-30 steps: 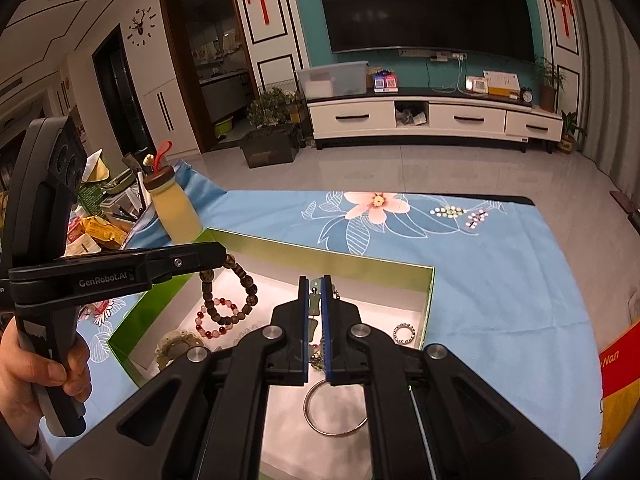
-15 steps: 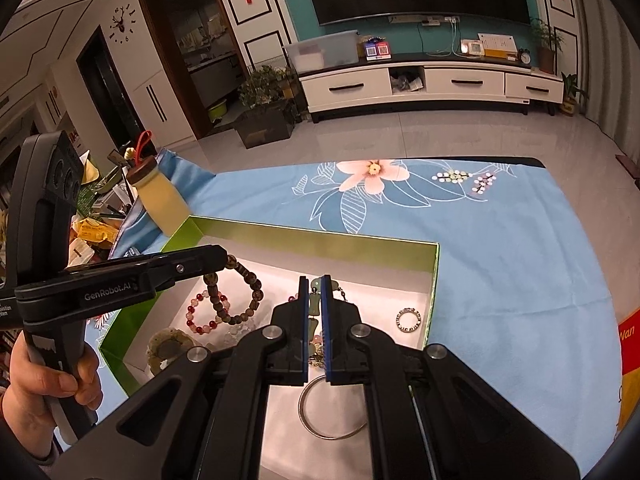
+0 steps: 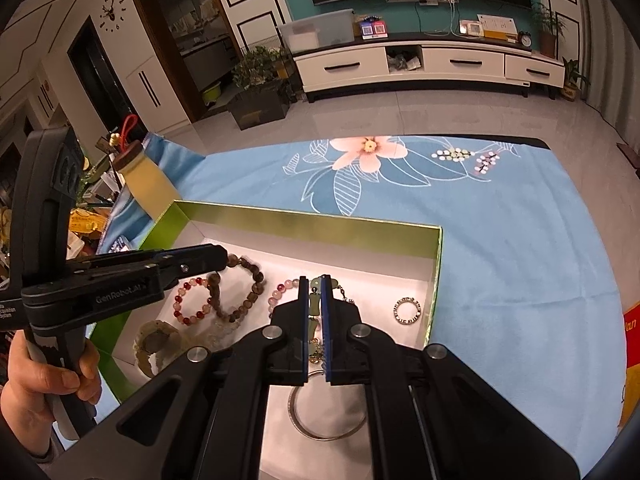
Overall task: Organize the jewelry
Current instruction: 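Lower both bracelets into the box and open both tools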
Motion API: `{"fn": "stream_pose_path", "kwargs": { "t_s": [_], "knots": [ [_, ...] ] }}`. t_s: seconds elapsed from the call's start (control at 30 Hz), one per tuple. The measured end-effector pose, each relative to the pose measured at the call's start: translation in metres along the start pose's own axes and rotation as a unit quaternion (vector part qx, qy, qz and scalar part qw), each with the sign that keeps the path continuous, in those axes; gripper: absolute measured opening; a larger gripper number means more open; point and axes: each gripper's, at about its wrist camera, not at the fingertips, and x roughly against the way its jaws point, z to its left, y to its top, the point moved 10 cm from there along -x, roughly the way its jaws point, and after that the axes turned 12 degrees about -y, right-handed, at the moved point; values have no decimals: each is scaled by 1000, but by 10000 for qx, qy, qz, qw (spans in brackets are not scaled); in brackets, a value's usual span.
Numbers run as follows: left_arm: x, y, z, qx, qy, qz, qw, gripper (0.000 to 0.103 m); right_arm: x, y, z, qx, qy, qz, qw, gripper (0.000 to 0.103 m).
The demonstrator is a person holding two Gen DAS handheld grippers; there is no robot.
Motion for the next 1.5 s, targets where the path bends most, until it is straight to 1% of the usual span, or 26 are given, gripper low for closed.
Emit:
{"fn": "stream_pose_path", "kwargs": {
  "t_s": [0.2, 0.63, 0.73, 0.8, 0.9, 1.03, 1.07, 1.1, 1.13, 1.23, 1.27, 1.3, 1.33, 1.37, 1.4, 1.43, 1.47, 1.5],
  "knots": [
    [2, 0, 7, 43, 111, 6, 9999, 10, -6, -2, -4, 11, -96, 112, 9999, 5],
    [2, -2, 7, -24, 302, 70, 9995, 10, -18, -9, -7, 75, -277, 400, 9988, 5],
    [3, -2, 6, -26, 333, 77, 9994, 12, -19, -10, -7, 76, -301, 439, 9986, 5],
    [5, -2, 6, -39, 357, 74, 9993, 19, -19, -11, -7, 74, -308, 456, 9985, 5],
    [7, -1, 4, -67, 382, 59, 9992, 27, -17, -11, -8, 51, -309, 461, 9984, 6],
    [9, -2, 2, -130, 427, 46, 9990, 33, -15, -10, -8, 21, -304, 450, 9985, 6],
    [10, -2, 1, -154, 449, 47, 9989, 36, -15, -10, -8, 21, -302, 445, 9985, 6],
    [12, -2, 1, -170, 475, 41, 9987, 42, -13, -10, -7, 22, -303, 434, 9986, 6],
    [13, -3, 0, -184, 496, 29, 9986, 44, -11, -9, -7, 24, -303, 418, 9987, 6],
    [20, -3, -2, -206, 565, -13, 9982, 58, -4, -10, -8, 29, -338, 369, 9987, 8],
    [23, -4, -3, -207, 602, -30, 9980, 67, 0, -10, -9, 44, -372, 336, 9987, 11],
    [28, -4, -4, -207, 654, -51, 9976, 75, 3, -10, -10, 50, -412, 310, 9987, 24],
    [31, -4, -5, -211, 670, -60, 9975, 78, 7, -9, -11, 42, -467, 274, 9985, 44],
    [35, -5, -6, -217, 685, -71, 9974, 82, 12, -9, -13, 22, -532, 225, 9983, 53],
    [38, -6, -7, -216, 695, -82, 9973, 87, 19, -8, -17, 5, -634, 140, 9979, 66],
    [43, -7, -8, -208, 704, -94, 9973, 89, 23, -8, -19, 0, -695, 107, 9975, 75],
    [46, -8, -10, -203, 696, -88, 9973, 92, 27, -8, -22, -9, -766, 82, 9970, 78],
    [50, -10, -12, -205, 693, -80, 9974, 93, 32, -9, -24, -31, -839, 73, 9964, 85]
  ]
}}
